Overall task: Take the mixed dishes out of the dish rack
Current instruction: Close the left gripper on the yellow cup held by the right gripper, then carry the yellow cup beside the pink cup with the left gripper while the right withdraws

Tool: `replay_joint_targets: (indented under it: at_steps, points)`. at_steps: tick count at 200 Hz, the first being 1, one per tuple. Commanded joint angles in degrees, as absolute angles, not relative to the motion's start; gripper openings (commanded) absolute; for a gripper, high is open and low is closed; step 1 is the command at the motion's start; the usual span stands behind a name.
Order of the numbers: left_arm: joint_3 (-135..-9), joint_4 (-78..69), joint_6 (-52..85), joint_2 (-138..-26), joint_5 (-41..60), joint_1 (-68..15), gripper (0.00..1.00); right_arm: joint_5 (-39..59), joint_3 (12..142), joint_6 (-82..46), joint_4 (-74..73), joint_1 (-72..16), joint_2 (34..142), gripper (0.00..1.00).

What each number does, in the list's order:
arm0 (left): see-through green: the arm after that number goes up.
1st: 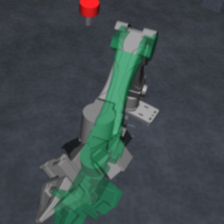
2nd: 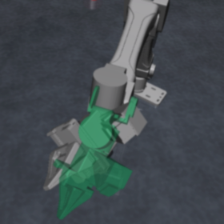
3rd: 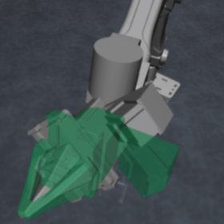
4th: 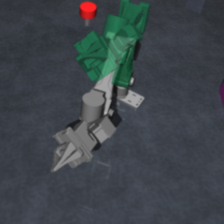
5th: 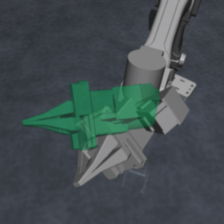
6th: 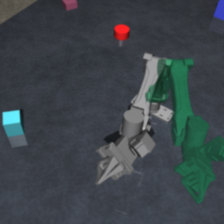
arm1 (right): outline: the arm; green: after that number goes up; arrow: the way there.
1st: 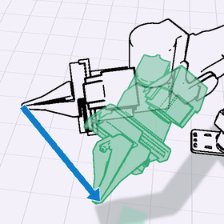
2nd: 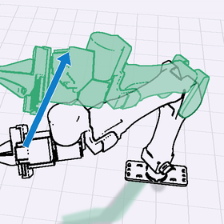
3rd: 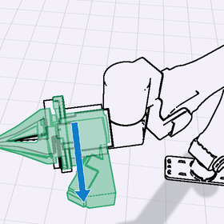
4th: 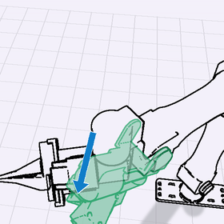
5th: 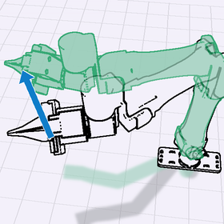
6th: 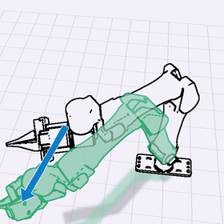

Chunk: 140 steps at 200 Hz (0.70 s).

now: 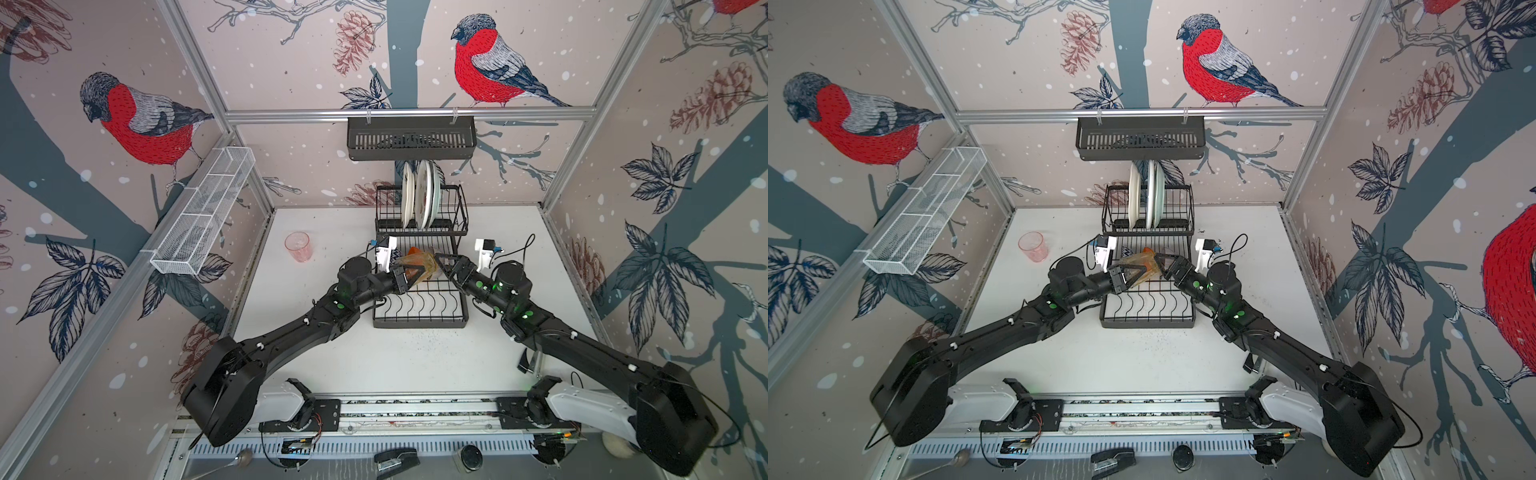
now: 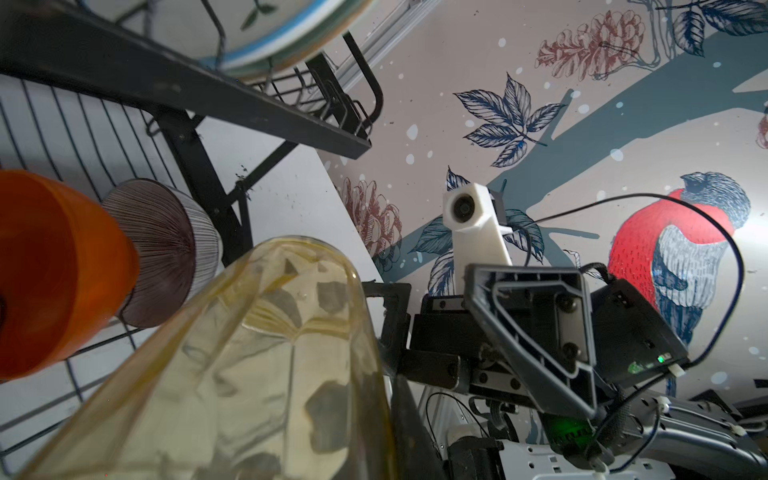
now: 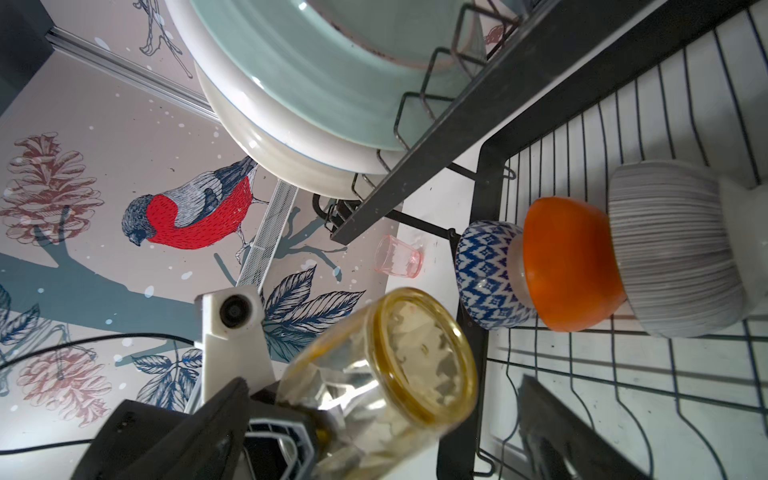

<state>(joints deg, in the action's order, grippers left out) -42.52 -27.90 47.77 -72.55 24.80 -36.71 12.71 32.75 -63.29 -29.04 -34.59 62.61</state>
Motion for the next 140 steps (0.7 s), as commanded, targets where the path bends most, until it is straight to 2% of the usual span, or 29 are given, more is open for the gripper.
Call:
replay_joint_targets:
  at_steps: [1, 35, 65, 90, 140]
  points:
    - [-44.24, -13.2, 42.86, -69.35, 22.23, -33.31, 0.0, 6.79, 32.56, -57.33, -24.32, -34.8, 60.36, 1.0]
    - [-46.98, 1.2, 38.57, -64.61, 14.58, -28.83, 0.0, 0.33, 31.12, -53.43, -19.66, -34.8, 55.67, 1.0]
    - [-53.38, 14.24, 34.99, -67.09, 8.21, -24.52, 0.0, -3.48, 29.47, -50.89, -17.21, -34.8, 51.95, 1.0]
    - [-58.61, 17.6, 32.81, -72.96, 7.79, -20.9, 0.0, -7.9, 29.05, -49.03, -13.03, -34.72, 49.66, 1.0]
    - [-77.76, 31.87, 28.75, -93.46, -3.5, -17.61, 0.0, -13.09, 27.93, -45.09, -10.81, -34.05, 44.87, 1.0]
